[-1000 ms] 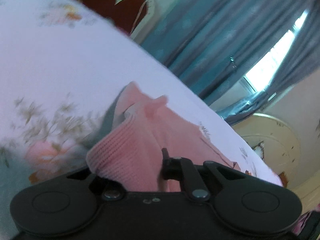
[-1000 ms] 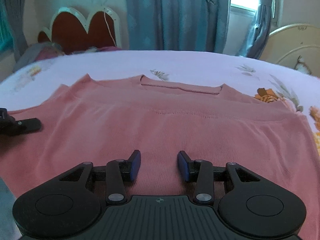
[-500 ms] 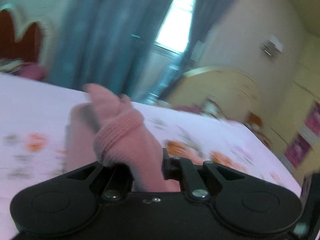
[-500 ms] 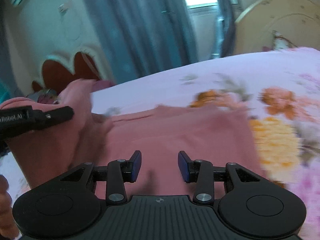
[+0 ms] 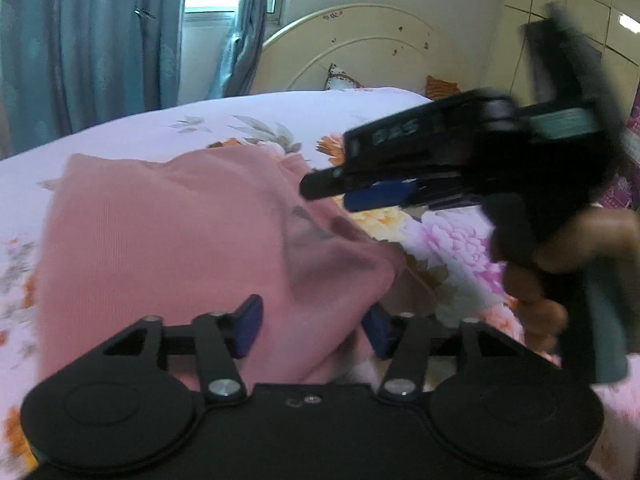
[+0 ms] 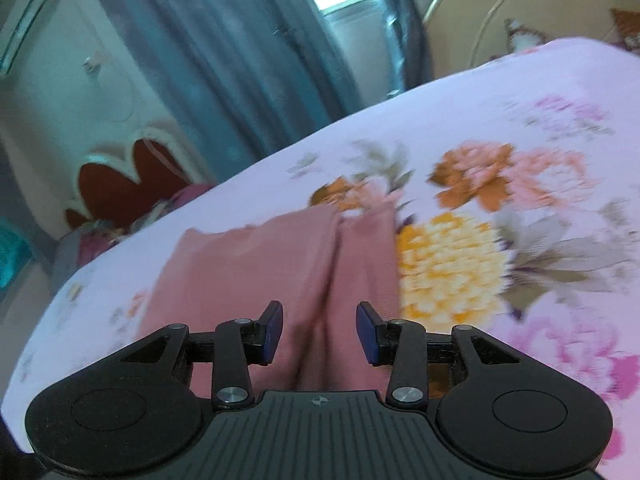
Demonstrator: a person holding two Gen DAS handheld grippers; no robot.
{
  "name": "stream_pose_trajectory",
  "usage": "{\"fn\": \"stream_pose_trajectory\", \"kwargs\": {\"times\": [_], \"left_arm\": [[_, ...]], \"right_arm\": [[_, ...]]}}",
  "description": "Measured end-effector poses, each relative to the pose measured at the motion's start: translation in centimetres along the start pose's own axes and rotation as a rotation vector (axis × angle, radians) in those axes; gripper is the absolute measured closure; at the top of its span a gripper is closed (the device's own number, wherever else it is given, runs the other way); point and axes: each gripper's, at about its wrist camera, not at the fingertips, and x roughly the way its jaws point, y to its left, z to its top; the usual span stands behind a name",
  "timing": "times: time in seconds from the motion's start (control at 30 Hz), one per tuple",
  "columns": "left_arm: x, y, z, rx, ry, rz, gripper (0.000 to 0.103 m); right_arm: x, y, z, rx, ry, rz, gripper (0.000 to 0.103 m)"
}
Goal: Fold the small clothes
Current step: 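Fold the held side over the body with the left tool, then release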
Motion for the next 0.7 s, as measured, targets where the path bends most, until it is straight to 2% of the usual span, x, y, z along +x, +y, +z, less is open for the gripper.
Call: {"fn": "stream_pose_trajectory", "kwargs": {"times": [0.17, 0.27, 0.47, 0.5, 0.57, 0.7], "left_arm": [[-3.9, 2.2, -0.4, -0.068, -0.032, 0.045, 0.047], [-5.4, 5.0, 0.0, -0.170, -0.070, 0.109, 0.047], [-5.4, 9.1, 0.8, -0.243, -0.101, 0.241, 0.047], [-5.2, 9.7, 0.9, -0.249, -0.098, 0.255, 0.047], [-4.7, 10.4, 1.2, -0.259, -0.097, 0.274, 0.047], [-4.3, 11.1, 1.7, -0.260, -0.098, 0.284, 0.047]], "right_arm": [[3.2, 0.0, -0.4, 0.016, 0.064, 0.006, 0.063], [4.6, -0.3, -0.5, 0.026, 0.091, 0.017, 0.063], [6.2, 0.2, -0.1, -0.003, 0.088, 0.018, 0.063], [6.6, 0.4, 0.0, -0.013, 0.086, 0.009, 0.069], [6.8, 0.8, 0.1, -0.037, 0.086, -0.021, 0.091], [5.6, 2.0, 0.2, -0.116, 0.035, -0.064, 0.094]]}}
